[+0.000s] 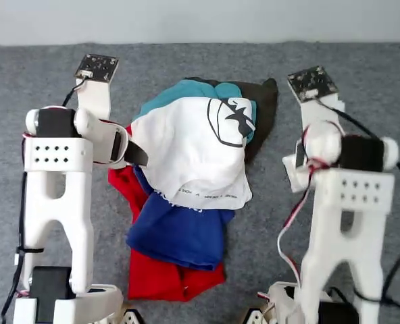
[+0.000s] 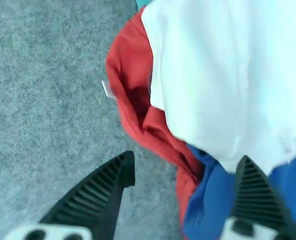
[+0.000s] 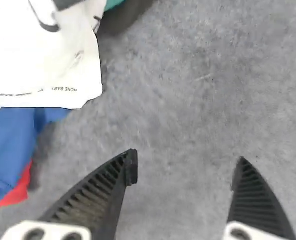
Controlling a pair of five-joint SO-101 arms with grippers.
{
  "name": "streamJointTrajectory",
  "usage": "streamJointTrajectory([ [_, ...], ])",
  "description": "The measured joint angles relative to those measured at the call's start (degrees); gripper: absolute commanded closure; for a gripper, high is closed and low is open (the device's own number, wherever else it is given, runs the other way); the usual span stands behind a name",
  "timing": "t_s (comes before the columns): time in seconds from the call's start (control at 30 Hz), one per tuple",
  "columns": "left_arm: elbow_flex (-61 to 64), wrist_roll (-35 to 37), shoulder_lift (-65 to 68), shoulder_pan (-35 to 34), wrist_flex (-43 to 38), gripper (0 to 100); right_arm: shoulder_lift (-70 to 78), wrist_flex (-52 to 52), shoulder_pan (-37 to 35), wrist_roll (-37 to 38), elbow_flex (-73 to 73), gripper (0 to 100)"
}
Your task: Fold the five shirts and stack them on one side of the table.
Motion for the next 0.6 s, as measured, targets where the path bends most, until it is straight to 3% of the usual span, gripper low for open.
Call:
streamJointTrajectory([
  [0.13,6.33,1.85,0.0,1.23,-7.47,68,-5.36,1.05,0.18,3.43,4.31,52.8],
  [0.37,9.32,-5.45,0.0,10.99,-11.25,68,-14.68,1.05,0.44,4.04,8.97,52.3],
  [0.6,8.88,-5.36,12.48,9.32,-16.0,68,-22.51,1.05,0.44,4.04,12.66,52.3],
])
